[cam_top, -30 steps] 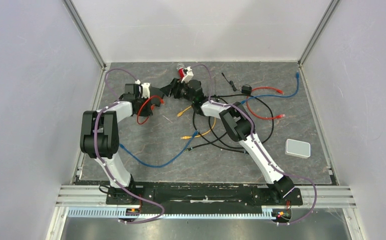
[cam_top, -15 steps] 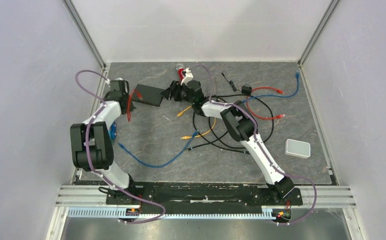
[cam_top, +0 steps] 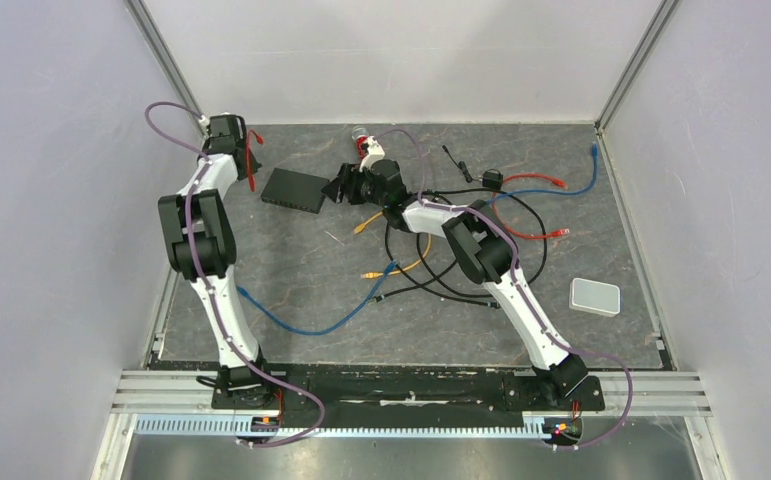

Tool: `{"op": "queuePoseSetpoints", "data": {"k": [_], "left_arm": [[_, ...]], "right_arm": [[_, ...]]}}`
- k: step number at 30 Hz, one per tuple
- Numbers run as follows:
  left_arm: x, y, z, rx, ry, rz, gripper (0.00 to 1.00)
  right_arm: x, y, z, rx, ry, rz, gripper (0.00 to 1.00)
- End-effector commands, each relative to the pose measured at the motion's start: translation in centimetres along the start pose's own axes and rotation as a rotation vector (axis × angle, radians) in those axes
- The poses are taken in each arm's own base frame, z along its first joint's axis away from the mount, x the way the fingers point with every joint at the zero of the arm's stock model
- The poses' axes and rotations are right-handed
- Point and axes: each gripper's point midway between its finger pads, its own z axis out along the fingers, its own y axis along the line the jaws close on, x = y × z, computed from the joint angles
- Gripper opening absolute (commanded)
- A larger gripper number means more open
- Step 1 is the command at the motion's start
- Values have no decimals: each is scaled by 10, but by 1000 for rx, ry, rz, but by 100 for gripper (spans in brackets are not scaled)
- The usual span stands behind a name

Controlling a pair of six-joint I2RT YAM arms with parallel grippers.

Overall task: Insert the plug into the switch port
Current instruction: Move the switch port to the center of the board.

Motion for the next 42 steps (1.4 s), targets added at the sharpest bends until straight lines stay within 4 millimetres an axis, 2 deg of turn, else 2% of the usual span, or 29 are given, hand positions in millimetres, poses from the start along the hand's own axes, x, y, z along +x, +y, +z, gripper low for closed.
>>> {"op": "queuePoseSetpoints", "data": {"k": [1, 5, 10, 13, 18, 22, 26, 30, 35, 38, 42], "left_arm": [[9, -9, 18, 50, 72, -15, 2], [19, -9, 36, 58, 95, -4, 2], [43, -33, 46, 184, 198, -59, 2], [60, -44, 43, 244, 244, -95, 2], [71, -61, 30, 336, 270, -28, 2], [80, -66, 23, 374, 301, -2, 2], [96, -68, 14, 390, 334, 46, 2], [105, -67, -2, 400, 349, 51, 2], [118, -68, -25, 401, 358, 70, 2], [130, -70, -42, 395, 355, 128, 2], [142, -73, -72, 387, 337, 206, 2]], "right_arm": [[-37, 18, 9, -23, -89, -13, 72], [-41, 12, 14, 1, -123, -6, 72], [-44, 6, 22, 0, -176, 13, 74], [-41, 2, 29, -3, -182, 31, 75], [-44, -2, 32, 7, -205, 33, 77], [-40, 2, 32, -26, -195, 33, 77], [-30, 14, 27, -103, -153, 5, 69], [-25, 27, 10, -139, -92, -43, 63], [-11, 42, -28, -154, 0, -99, 59], [4, 43, -52, -134, 58, -145, 58], [6, 41, -85, -76, 93, -198, 57]]}}
